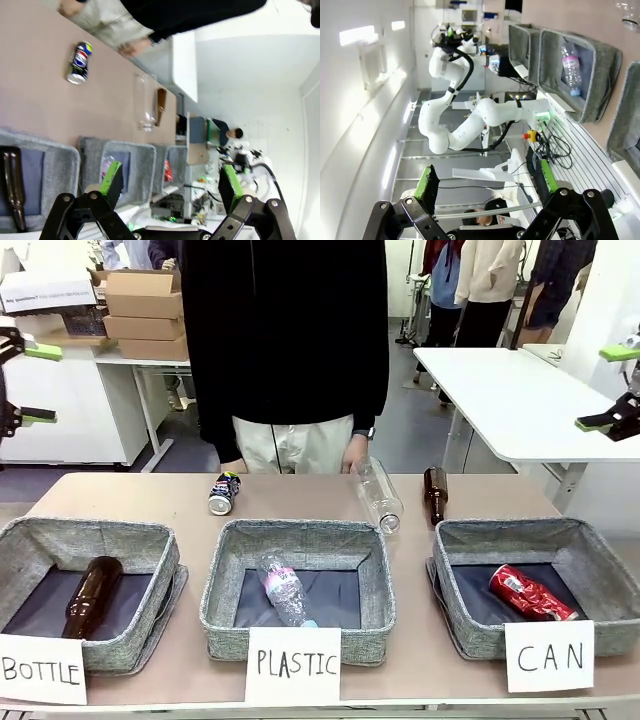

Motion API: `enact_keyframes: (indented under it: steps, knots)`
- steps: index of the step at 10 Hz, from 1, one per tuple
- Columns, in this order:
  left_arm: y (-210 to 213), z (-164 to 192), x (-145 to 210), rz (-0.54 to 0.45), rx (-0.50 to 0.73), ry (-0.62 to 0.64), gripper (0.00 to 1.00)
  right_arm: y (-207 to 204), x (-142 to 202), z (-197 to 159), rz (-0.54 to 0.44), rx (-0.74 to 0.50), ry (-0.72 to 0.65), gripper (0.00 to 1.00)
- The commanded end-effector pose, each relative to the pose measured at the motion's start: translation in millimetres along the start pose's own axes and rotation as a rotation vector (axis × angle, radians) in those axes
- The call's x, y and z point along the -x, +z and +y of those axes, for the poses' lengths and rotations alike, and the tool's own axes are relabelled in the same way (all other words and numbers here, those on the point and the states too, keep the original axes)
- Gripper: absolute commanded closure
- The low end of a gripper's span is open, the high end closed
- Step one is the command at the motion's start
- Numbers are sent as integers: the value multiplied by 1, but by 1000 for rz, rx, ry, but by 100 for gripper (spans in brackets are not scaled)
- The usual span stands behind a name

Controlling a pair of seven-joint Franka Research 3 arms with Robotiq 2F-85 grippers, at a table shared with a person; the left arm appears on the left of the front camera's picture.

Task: Sort the can waste into the basket.
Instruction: Pick up the can waste from the table and place it in the right Fabric basket.

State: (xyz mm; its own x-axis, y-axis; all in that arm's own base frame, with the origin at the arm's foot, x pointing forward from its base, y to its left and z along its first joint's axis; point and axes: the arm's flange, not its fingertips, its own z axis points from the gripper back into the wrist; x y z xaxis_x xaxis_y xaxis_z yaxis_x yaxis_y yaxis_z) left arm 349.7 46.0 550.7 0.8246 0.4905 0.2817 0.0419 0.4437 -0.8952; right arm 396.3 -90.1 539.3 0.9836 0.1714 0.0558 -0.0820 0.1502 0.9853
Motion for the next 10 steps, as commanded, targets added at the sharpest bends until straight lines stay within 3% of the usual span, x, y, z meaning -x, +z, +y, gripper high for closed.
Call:
enact_keyframes:
  steps: [1, 3, 6, 7, 8, 9, 10]
  knots:
    - [-43, -4, -35, -88, -213, -18, 0, 2, 2, 0, 12, 5, 22, 0]
    - [-116, 0, -70, -48, -411, -152, 0, 2, 2, 0, 12, 5, 22, 0]
    - [-207, 25, -93, 67, -524, -322, 0, 2, 2, 0, 12, 5, 22, 0]
    - [-238, 35, -93, 113, -463, -286, 0, 2, 2, 0, 12, 5, 22, 0]
    - [-249, 44, -100, 137, -620, -21, 0, 2, 2, 0, 12, 5, 22, 0]
    - [-230, 40, -79, 81, -503, -309, 0, 2, 2, 0, 12, 5, 22, 0]
    - [-230, 40, -79, 81, -503, -309, 0, 2, 2, 0, 12, 5, 22, 0]
